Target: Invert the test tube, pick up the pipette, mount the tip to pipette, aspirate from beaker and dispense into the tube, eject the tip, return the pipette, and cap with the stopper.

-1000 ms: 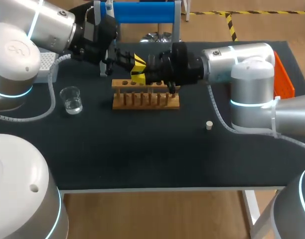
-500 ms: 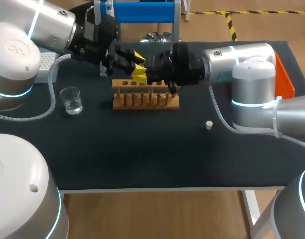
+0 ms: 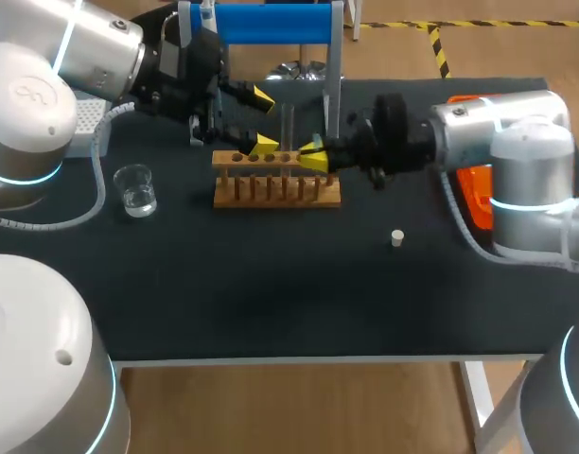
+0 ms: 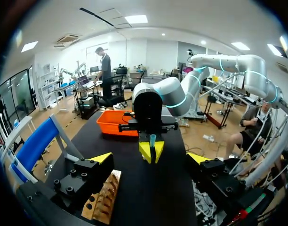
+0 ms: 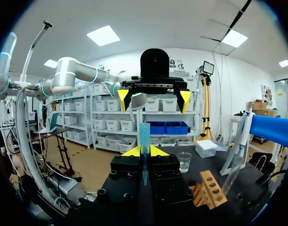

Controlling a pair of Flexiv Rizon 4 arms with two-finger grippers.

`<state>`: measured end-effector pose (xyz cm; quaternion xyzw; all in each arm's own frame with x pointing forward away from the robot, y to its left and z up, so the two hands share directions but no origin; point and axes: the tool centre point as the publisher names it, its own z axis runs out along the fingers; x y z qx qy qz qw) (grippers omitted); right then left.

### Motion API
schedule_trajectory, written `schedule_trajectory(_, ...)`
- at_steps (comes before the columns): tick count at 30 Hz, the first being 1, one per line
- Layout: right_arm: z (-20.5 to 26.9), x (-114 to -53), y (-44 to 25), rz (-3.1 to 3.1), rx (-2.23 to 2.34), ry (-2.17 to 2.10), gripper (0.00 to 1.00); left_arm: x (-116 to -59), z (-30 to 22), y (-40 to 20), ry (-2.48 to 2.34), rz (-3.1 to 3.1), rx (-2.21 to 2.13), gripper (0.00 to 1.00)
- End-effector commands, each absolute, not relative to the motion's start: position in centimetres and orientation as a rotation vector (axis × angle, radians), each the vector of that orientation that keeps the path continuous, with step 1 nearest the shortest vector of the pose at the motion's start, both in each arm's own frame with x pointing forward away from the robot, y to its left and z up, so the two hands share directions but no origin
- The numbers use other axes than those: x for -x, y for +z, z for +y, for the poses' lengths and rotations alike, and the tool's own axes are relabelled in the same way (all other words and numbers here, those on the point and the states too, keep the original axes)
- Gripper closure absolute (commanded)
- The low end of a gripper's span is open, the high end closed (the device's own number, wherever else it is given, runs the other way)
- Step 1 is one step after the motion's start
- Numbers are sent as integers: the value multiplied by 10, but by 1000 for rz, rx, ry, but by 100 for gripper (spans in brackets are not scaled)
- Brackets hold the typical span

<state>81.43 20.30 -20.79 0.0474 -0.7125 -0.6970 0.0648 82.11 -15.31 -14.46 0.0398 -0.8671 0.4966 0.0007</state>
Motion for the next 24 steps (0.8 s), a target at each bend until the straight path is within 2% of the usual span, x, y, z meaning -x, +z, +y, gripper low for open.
schedule_trajectory(1,147,-806,-212,-2158,-108,-2109,100,-822,-153,-144,1553,-2723,-125,0)
schedule_trajectory(15,68,-796,-240,-2218,-55,-2096,100,-822,-153,-144,1553,-2723,-125,0)
schedule_trajectory(24,42,-795,-245,-2225,18,-2143,100,-822,-153,-144,1553,-2723,-125,0)
